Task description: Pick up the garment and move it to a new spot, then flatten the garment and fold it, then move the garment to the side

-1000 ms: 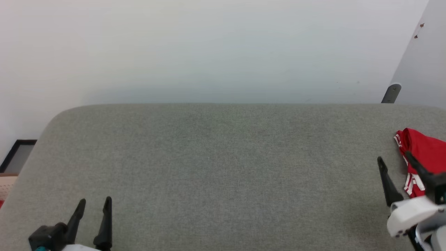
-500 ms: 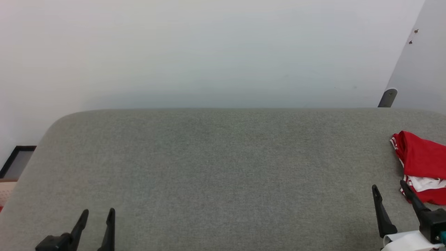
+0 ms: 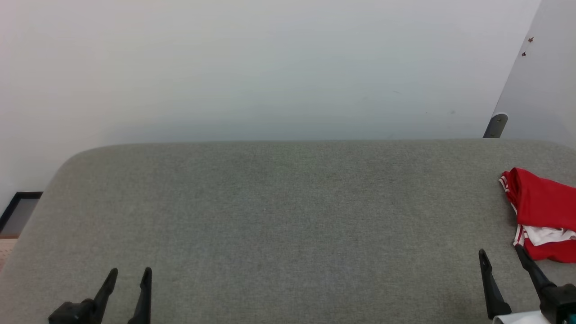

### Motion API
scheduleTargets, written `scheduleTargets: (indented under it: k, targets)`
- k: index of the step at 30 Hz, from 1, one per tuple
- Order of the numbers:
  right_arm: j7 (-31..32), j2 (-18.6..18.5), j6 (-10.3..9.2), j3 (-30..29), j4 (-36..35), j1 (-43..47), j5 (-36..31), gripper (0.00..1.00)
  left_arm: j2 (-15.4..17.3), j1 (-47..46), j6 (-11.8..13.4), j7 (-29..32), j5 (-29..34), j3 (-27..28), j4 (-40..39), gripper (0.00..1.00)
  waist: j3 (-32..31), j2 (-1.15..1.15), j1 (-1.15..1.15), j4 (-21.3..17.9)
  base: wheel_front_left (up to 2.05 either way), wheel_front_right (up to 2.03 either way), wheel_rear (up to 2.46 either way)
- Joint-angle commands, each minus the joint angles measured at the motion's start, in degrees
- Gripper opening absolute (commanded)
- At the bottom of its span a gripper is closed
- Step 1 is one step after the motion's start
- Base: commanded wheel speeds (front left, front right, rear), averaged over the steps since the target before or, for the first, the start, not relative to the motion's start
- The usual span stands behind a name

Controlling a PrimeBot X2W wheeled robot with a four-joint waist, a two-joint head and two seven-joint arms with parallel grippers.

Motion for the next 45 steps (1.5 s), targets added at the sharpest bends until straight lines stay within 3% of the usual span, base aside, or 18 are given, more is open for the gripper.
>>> scheduleTargets:
  k: [1, 17, 18, 22, 45]
  targets:
    - [-0.2, 0.2, -0.07, -0.4, -0.3, 1.0, -0.3, 1.0, 0.1, -0.4, -0.2, 0.0, -0.3, -0.1, -0.1, 1.0, 0.0, 0.0, 0.0, 0.0, 0.0, 0.0, 0.0]
    - [-0.2, 1.5, -0.07, 0.0, -1.0, 2.4, -0.7, 1.0, 0.6, -0.7, -0.2, 0.0, -0.5, -0.6, -1.0, 1.0, 0.1, 0.0, 0.0, -0.1, 0.0, 0.0, 0.0]
    - [0.0, 1.5, 0.0, 0.1, -0.7, 1.8, -0.7, 0.0, 0.3, -0.2, 0.0, 0.0, -0.6, -0.8, -0.7, 0.0, 0.1, 0.0, 0.0, -0.1, 0.0, 0.0, 0.0]
    - [0.4, 2.2, 0.0, 0.3, 1.6, 2.5, -0.5, 0.0, -1.4, 1.2, 0.0, 0.1, -0.8, -1.4, 1.4, 0.0, 0.1, 0.0, 0.0, -0.1, 0.0, 0.0, 0.0]
    - [6.6, 3.7, -0.01, -1.2, 2.0, -0.9, 25.3, 0.0, -5.0, -2.1, 0.0, 6.4, -21.4, 1.0, 0.3, 0.0, 1.1, 0.0, 0.0, -0.4, 0.0, 0.0, 0.0]
